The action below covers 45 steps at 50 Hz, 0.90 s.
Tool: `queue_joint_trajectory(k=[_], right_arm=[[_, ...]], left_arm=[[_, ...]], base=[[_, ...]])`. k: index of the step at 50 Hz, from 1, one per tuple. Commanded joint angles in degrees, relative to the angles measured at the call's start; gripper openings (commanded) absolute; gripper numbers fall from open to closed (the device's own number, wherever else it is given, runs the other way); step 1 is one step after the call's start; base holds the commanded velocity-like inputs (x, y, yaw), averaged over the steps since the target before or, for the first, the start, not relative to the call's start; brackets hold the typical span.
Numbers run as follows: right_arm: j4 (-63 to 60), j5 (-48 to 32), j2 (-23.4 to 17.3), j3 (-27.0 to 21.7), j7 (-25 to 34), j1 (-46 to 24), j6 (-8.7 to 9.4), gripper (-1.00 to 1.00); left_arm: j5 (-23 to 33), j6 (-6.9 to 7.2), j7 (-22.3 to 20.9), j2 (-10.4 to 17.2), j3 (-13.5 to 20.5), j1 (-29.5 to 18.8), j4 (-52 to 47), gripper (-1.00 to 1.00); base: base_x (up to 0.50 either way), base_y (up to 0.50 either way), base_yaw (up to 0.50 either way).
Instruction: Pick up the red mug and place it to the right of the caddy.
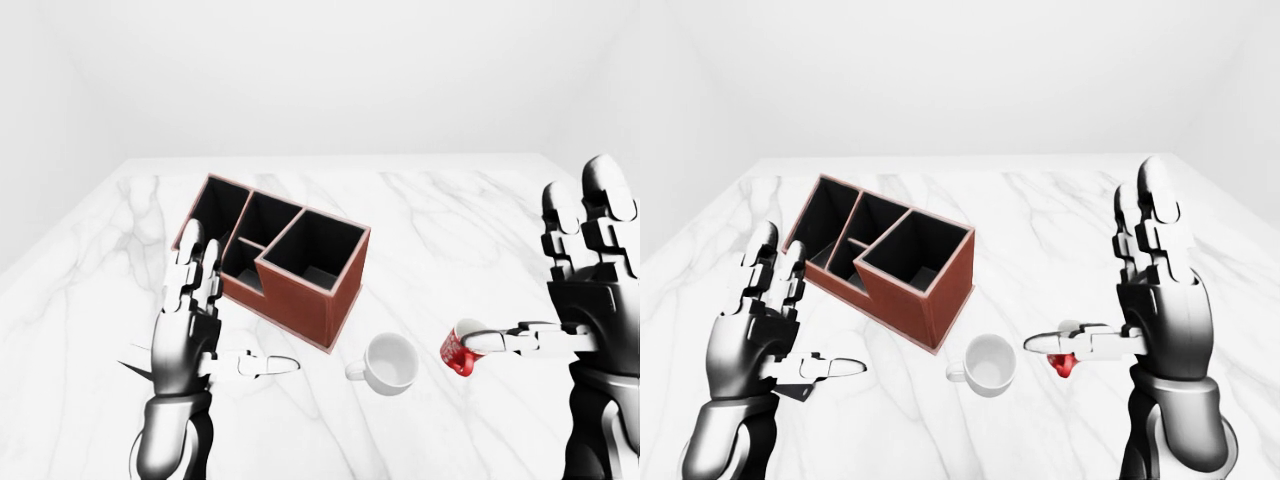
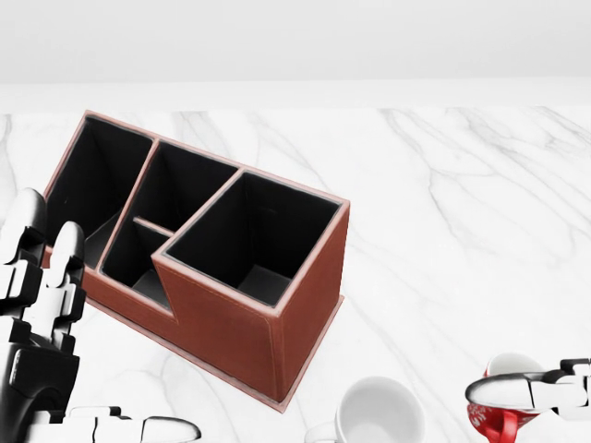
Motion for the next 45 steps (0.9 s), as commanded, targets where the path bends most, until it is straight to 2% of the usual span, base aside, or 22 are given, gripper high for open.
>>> queue_joint_trajectory(k=[1, 13, 17, 25, 30, 45], right_arm=[[1.61, -2.66, -5.54, -6.88, 6.49, -5.41, 0.00, 1.00], [7.21, -8.80, -6.49, -9.51, 12.73, -3.96, 0.00, 1.00], [8.99, -9.63, -8.27, -11.30, 16.07, -4.57, 0.00, 1.00], [11.00, -11.16, -11.88, -13.29, 18.68, -7.20, 0.00, 1.00], [12.74, -15.29, -13.08, -11.93, 21.96, -5.39, 0.00, 1.00], [15.40, -23.17, -13.92, -12.33, 21.96, -6.11, 0.00, 1.00]], left_arm=[[-0.10, 0.00, 0.03, 0.07, -0.23, -0.02, 0.31, 1.00], [-0.15, 0.00, 0.13, 0.18, -0.56, 0.24, 0.26, 1.00], [-0.47, 0.00, 0.04, 0.19, -0.29, 0.37, -0.34, 1.00], [-0.16, 0.00, 0.03, 0.11, -0.65, 0.58, -0.47, 1.00], [-0.50, 0.00, -0.02, 0.25, -0.15, 0.16, 0.25, 1.00], [-0.31, 0.00, 0.00, 0.03, -0.09, 0.28, -0.27, 1.00]], base=[[0.00, 0.00, 0.00], [0.00, 0.00, 0.00], [0.00, 0.00, 0.00], [0.00, 0.00, 0.00], [0.00, 0.00, 0.00], [0.00, 0.00, 0.00]])
